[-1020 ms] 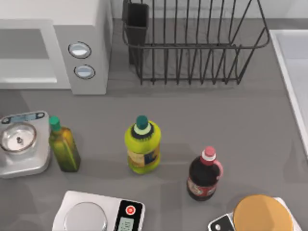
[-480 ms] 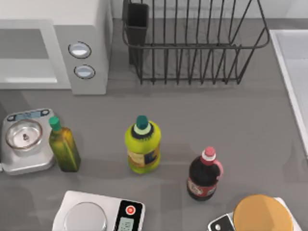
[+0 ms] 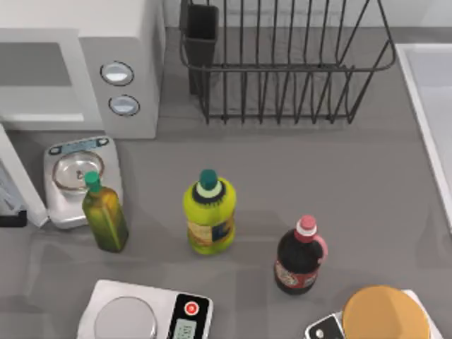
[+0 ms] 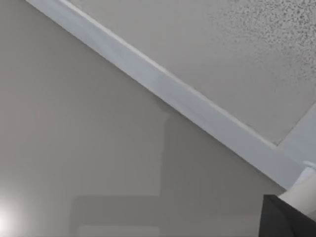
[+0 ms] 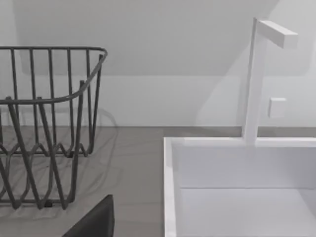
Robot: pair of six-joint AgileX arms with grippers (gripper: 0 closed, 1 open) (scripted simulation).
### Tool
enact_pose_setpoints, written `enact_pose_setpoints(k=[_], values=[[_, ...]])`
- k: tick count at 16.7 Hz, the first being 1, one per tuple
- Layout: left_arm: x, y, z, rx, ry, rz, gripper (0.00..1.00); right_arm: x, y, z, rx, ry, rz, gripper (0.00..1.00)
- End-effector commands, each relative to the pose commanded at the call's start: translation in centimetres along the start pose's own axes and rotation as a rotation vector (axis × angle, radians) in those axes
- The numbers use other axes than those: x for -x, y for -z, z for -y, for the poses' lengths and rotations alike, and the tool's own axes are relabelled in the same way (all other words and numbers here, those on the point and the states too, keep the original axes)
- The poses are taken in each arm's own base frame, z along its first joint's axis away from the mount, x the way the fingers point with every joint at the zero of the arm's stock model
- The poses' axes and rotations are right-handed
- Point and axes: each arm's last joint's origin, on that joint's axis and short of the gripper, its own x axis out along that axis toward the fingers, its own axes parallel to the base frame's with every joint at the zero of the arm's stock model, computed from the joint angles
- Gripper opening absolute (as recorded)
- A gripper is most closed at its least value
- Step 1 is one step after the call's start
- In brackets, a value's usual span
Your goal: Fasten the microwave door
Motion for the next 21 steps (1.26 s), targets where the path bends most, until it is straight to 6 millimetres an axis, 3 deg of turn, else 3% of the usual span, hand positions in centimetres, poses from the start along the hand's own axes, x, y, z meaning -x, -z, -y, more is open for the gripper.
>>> enact_pose_setpoints(k=[5, 9, 12, 17, 21], values=[[0.2, 0.2, 0.8, 0.007, -0.007, 0.008, 0.00, 0.0, 0.0, 0.0, 0.000, 0.000, 0.000, 1.00], [-0.2, -0.7, 0.7, 0.009, -0.009, 0.016, 0.00, 0.0, 0.0, 0.0, 0.000, 0.000, 0.000, 1.00], [-1.9, -2.7, 0.6, 0.009, -0.009, 0.014, 0.00, 0.0, 0.0, 0.0, 0.000, 0.000, 0.000, 1.00], [-6.5, -5.4, 0.8, 0.010, -0.007, -0.005, 0.00, 0.0, 0.0, 0.0, 0.000, 0.000, 0.000, 1.00], [-7.6, -6.3, 0.9, 0.010, -0.008, 0.010, 0.00, 0.0, 0.0, 0.0, 0.000, 0.000, 0.000, 1.00]])
